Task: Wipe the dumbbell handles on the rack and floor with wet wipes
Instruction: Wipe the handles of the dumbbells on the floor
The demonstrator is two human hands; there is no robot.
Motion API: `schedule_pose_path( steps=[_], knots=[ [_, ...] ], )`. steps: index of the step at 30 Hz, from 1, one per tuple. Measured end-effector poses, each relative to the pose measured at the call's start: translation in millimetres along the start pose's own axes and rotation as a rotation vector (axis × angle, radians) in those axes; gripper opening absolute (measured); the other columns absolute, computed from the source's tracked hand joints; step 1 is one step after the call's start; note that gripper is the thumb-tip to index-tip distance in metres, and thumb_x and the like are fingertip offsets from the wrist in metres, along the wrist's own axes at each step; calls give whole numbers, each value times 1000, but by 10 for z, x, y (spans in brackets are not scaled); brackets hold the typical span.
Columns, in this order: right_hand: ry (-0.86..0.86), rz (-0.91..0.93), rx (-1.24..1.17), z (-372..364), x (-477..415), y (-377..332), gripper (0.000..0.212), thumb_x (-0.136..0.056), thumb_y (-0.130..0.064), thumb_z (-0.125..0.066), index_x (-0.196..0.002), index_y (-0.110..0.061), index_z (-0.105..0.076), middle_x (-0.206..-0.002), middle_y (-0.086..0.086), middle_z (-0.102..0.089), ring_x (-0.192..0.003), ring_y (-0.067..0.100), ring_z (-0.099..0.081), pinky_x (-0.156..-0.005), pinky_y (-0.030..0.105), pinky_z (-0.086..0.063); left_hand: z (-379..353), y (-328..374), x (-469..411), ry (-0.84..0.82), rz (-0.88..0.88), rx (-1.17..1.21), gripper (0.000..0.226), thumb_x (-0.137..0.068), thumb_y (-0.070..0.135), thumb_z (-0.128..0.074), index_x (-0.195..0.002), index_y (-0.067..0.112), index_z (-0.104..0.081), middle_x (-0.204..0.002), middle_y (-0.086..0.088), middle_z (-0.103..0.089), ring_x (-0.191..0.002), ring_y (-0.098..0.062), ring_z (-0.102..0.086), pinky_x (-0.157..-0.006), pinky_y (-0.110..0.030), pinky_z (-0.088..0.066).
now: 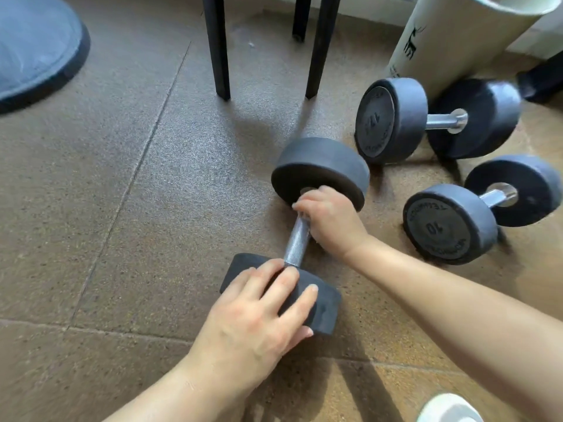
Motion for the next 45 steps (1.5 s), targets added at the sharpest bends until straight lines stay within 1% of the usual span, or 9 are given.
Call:
schedule_pose_path(
  steps=[4,8,18,22,25,29,34,37,45],
  knots=[
    [-187,256,-26,48,317,-104,24,-82,-14,-53,-90,-10,-75,-91,4,-72,-76,27,-64,-66,31,-53,-27,121,-60,-16,-106,4,33,-90,44,-62,-114,22,-68,-120,-7,-65,-115,-28,-59,-86,-40,-52],
    [14,47,67,112,277,134,16,-76,-1,-62,-85,-7,-74,-87,6,-71,-67,29,-61,-64,30,-49,-79,179,-64,-34,-172,151,30,-94,39,-59,-115,19,-70,-129,-3,-63,-125,-22,-56,-95,-37,-50],
    [-405,324,-57,231,755,37,30,-88,-8,-54,-116,-4,-64,-120,11,-59,-94,29,-58,-85,37,-49,-190,439,-184,-71,-273,207,26,-95,30,-56,-114,21,-70,-131,-2,-62,-127,-20,-53,-105,-32,-40],
    [-123,241,-14,224,498,299,28,-88,-23,-53,-94,-6,-75,-94,7,-72,-74,29,-62,-76,31,-44,-215,451,-138,-84,-206,214,28,-97,37,-52,-117,25,-68,-137,-5,-57,-129,-22,-51,-103,-36,-41],
    [107,53,5,135,439,301,14,-75,-4,-64,-83,-8,-75,-87,4,-73,-68,27,-62,-68,31,-47,-184,408,-135,-82,-162,238,28,-97,41,-52,-116,29,-68,-136,-3,-58,-128,-21,-53,-99,-37,-45],
    [-170,365,-90,61,644,-42,11,-87,-10,-64,-80,-11,-72,-88,-1,-72,-71,24,-59,-67,30,-47,-151,315,-125,-66,-142,239,23,-94,35,-59,-112,29,-70,-132,-4,-61,-123,-22,-57,-95,-39,-49],
    [62,118,9,82,312,257,13,-73,-1,-72,-73,-14,-73,-80,-3,-72,-63,25,-56,-62,30,-47,-104,238,-80,-31,-108,250,20,-92,32,-61,-108,28,-73,-130,-3,-62,-121,-22,-59,-94,-39,-51],
    [-145,323,-90,8,541,-8,17,-85,-12,-57,-80,-12,-74,-89,-1,-73,-71,22,-59,-66,29,-49,-69,188,-72,-3,-74,261,20,-92,32,-60,-105,26,-74,-127,-4,-64,-119,-22,-60,-92,-39,-52],
    [177,144,-73,-74,469,-6,16,-83,-2,-63,-87,-9,-76,-92,3,-73,-71,26,-63,-69,30,-53,24,27,-25,92,33,312,15,-90,27,-65,-96,22,-77,-120,-3,-68,-114,-21,-63,-89,-34,-53]
  ],
)
Point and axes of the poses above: each hand's wrist, its own x-axis away from the middle knuckle, its own z-axis out of the back of the hand, y = z × x, the point moved 2 cm from there along -x, towards the middle knuckle
